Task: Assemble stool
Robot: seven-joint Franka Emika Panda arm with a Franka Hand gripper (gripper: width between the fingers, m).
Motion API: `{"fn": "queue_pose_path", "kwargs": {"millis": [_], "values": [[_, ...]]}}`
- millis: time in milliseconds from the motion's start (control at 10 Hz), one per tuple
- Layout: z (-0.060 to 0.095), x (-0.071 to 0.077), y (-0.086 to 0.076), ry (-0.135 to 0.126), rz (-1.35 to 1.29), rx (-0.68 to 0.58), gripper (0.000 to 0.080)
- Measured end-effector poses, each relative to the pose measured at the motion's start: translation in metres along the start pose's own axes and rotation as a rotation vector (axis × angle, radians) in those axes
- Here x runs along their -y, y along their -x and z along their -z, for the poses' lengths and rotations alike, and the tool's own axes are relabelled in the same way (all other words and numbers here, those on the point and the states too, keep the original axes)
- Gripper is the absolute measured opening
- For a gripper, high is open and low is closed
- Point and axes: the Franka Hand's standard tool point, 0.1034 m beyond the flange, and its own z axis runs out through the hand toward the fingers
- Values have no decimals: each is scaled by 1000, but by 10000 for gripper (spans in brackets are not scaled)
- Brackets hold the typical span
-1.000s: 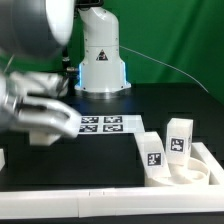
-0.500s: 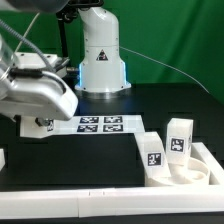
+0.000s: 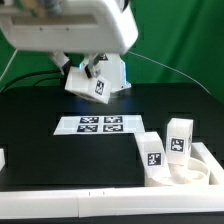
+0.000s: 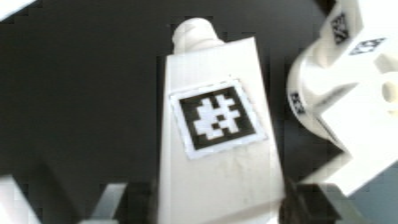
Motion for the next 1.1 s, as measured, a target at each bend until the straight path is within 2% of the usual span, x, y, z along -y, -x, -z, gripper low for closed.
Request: {"fn": "queue_pose_path", "kwargs": {"millis": [100,200,300,400,500,600,700,800,900,1100], "values": [[-2,3,-9,-4,-17,-72,320],[2,12,-4,-15,-1,-111,320],[4,18,-7,-31,-2,-193,320],[14,44,7,-35,-58,-269,320],[22,78,21,-46,-60,-365,320],[19,102,32,-22,-62,-420,320],[11,112,37,3,-66,-440,320],[12,117,33,-19,-59,-481,320],[11,126,33,-57,-61,-547,320],[2,142,41,-114,-55,-619,320]]}}
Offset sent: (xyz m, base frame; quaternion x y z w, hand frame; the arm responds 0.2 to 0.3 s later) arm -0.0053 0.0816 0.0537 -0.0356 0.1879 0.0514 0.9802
